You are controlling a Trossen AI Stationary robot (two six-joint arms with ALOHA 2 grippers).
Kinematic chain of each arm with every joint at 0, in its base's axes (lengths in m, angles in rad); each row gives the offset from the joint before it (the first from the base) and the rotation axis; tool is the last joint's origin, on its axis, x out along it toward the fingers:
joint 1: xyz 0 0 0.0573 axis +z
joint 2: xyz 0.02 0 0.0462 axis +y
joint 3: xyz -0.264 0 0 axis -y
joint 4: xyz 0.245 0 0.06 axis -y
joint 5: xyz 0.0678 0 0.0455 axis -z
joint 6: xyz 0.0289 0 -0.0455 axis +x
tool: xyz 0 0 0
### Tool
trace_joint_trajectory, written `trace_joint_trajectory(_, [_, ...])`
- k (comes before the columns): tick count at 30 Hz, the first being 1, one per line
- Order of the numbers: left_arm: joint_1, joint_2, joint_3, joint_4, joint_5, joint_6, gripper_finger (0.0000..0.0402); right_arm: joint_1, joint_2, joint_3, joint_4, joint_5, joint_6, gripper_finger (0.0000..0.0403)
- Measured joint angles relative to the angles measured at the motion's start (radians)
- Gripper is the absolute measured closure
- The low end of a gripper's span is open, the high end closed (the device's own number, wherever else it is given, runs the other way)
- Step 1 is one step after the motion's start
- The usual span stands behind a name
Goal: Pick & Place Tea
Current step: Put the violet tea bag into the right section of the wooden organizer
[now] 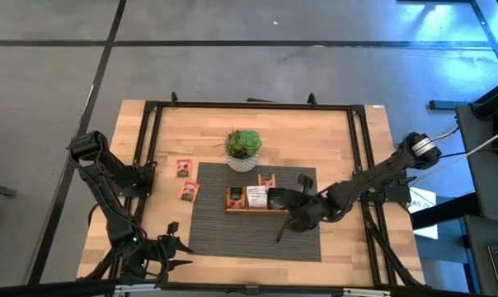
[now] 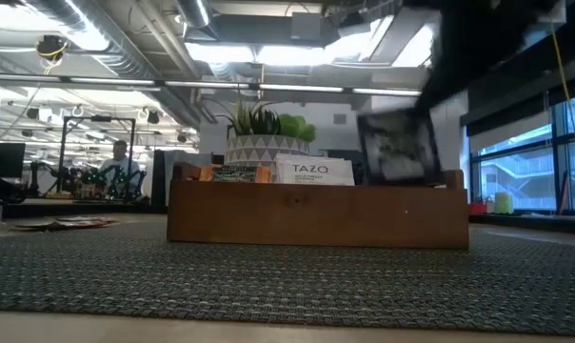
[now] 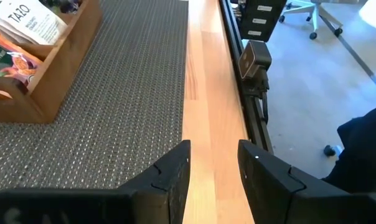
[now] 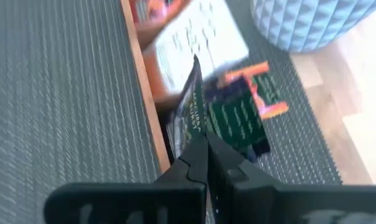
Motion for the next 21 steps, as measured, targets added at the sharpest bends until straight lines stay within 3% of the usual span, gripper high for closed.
trace_joint_trajectory(10, [0.0,0.0,0.0,0.007,-0.001,-0.002,0.0272,-0.04,-0.012,-0.225,0.277,-0.053,-0.099,0.0398])
trace_joint_trajectory(18, [0.007,0.0,0.001,-0.004,-0.068,-0.022,0.0272,-0.05,-0.012,-0.256,0.314,-0.061,-0.134,0.0395])
trace_joint_trajectory(21, [0.042,0.0,0.001,-0.038,-0.039,-0.079,0.0272,-0.05,-0.013,-0.254,0.318,-0.067,-0.173,0.0387])
